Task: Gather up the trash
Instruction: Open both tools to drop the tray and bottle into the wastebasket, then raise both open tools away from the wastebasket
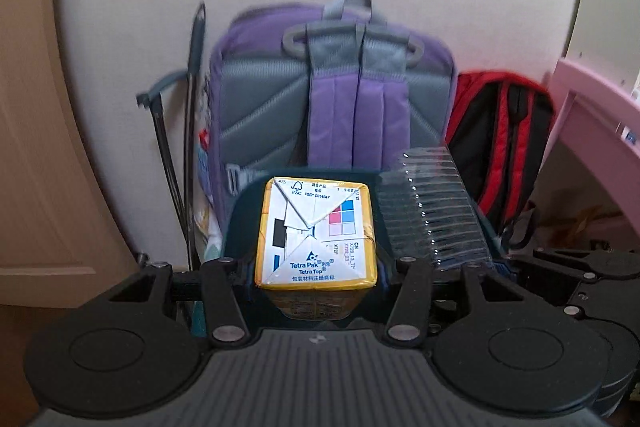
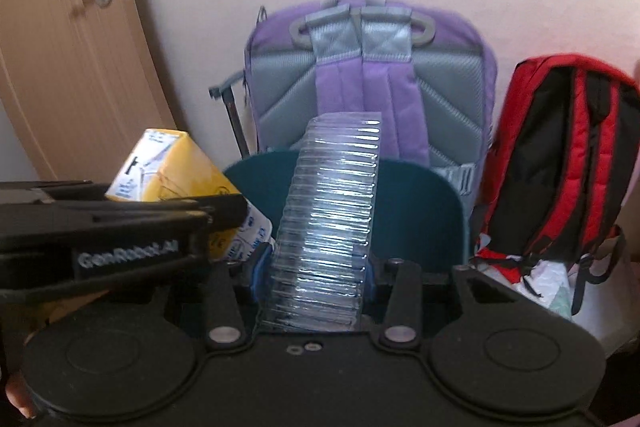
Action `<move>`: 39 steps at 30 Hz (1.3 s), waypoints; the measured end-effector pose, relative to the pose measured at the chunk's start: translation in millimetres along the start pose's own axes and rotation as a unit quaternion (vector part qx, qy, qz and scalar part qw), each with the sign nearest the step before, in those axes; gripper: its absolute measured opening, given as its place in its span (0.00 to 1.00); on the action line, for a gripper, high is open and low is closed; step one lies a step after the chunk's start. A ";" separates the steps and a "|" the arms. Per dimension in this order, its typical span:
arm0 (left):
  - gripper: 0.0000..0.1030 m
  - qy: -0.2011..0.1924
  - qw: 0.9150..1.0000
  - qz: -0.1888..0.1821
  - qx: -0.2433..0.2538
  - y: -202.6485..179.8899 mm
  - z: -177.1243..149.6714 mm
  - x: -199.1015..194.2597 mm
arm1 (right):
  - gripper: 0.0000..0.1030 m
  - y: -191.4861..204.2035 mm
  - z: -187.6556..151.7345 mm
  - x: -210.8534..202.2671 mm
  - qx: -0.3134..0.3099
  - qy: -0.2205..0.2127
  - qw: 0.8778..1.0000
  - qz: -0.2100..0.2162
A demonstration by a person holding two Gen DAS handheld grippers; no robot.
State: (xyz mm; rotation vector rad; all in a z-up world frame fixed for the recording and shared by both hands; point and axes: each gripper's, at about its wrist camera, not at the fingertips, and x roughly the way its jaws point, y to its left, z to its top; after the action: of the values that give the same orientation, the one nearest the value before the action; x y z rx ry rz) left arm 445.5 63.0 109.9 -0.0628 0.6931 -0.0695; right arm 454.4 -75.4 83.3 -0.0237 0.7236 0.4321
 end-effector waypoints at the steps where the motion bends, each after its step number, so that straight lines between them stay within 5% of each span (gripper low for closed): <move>1: 0.49 0.005 1.000 -0.001 0.000 0.7 -3.2 6.3 | 0.42 -0.5 -2.5 5.0 -0.002 0.005 1.000 -0.001; 10: 0.49 0.050 0.999 0.001 0.001 7.8 -18.5 41.5 | 0.42 -1.9 -12.6 35.4 -0.017 0.043 0.999 -0.017; 20: 0.54 0.049 0.999 0.004 0.017 -1.2 -18.2 35.8 | 0.43 2.3 -18.1 31.1 -0.041 0.057 0.997 -0.024; 22: 0.61 0.048 0.999 0.004 0.019 -3.5 -19.5 30.8 | 0.44 3.7 -18.9 25.7 -0.041 0.054 0.997 -0.028; 39: 0.61 0.014 1.000 -0.001 0.010 -15.3 -21.4 -64.3 | 0.46 7.7 -20.9 -68.6 -0.027 0.014 0.999 -0.041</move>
State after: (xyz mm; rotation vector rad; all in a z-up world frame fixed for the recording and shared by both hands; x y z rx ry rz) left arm 381.8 52.4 135.5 -0.0426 0.7200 -0.0797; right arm 392.5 -97.7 112.9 -0.1090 0.7362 0.3740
